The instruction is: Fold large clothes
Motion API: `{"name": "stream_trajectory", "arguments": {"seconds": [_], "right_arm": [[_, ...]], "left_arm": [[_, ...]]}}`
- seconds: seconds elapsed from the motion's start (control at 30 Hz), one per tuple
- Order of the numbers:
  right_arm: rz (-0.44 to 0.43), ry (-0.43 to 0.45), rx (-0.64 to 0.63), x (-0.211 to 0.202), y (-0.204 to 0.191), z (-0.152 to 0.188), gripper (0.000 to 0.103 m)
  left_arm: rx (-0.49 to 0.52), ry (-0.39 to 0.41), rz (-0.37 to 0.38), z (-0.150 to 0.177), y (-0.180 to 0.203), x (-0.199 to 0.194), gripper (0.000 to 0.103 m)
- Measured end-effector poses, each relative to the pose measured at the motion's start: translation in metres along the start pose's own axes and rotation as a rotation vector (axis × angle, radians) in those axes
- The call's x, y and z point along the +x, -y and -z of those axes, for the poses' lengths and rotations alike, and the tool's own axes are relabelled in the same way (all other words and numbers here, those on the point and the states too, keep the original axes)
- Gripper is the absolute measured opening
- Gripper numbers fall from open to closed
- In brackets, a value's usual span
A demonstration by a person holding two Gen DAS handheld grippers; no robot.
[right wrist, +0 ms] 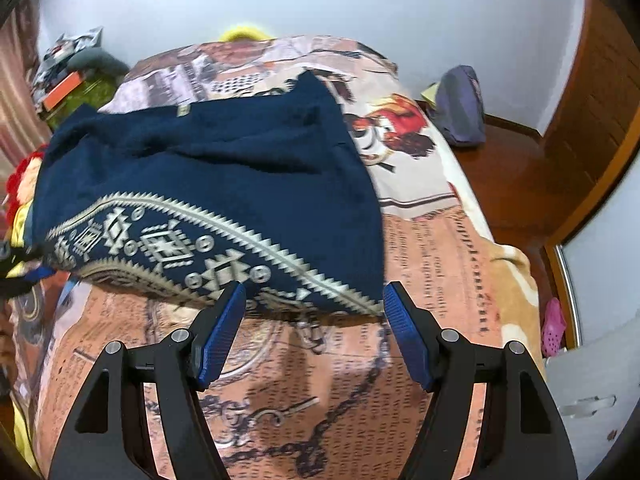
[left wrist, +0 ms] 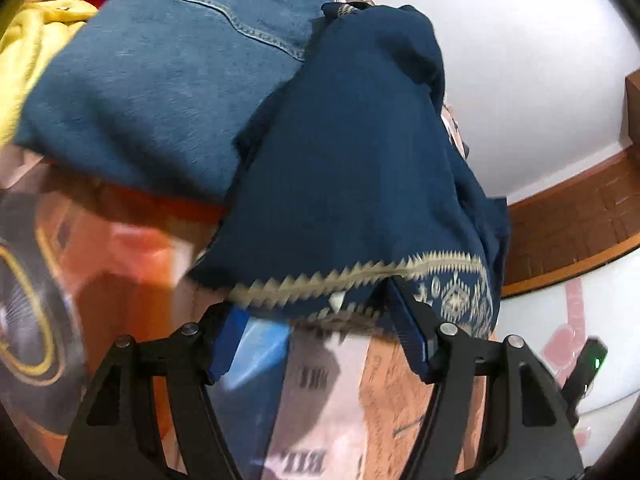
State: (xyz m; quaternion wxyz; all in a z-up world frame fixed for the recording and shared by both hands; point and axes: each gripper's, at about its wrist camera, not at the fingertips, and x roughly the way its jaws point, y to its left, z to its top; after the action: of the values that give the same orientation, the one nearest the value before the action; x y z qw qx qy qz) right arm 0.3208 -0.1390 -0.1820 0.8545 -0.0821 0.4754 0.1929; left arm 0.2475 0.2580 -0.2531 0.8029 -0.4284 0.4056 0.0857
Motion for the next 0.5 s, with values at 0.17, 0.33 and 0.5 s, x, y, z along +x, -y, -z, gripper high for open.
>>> {"name": "stream_trajectory", "arguments": {"seconds": [0.17, 0.33, 0.5], "right_arm": [[0.025, 0.003, -0.071, 0.001, -0.02, 0.004, 0.068], [0.054, -0.015, -0.108, 0.003, -0.028, 0.007, 0.068], [0.063, -0.01, -0.122, -0.006, -0.031, 0.008, 0.068]], "left_arm": [[-0.125, -0.022, 0.047, -0.012, -0.016, 0.026, 0.069], [-0.059, 0.048, -0.036, -0.01, 0.004, 0.016, 0.054], [0.1, 0.151, -0.22, 0.002, 0.052, -0.007, 0.017]]}}
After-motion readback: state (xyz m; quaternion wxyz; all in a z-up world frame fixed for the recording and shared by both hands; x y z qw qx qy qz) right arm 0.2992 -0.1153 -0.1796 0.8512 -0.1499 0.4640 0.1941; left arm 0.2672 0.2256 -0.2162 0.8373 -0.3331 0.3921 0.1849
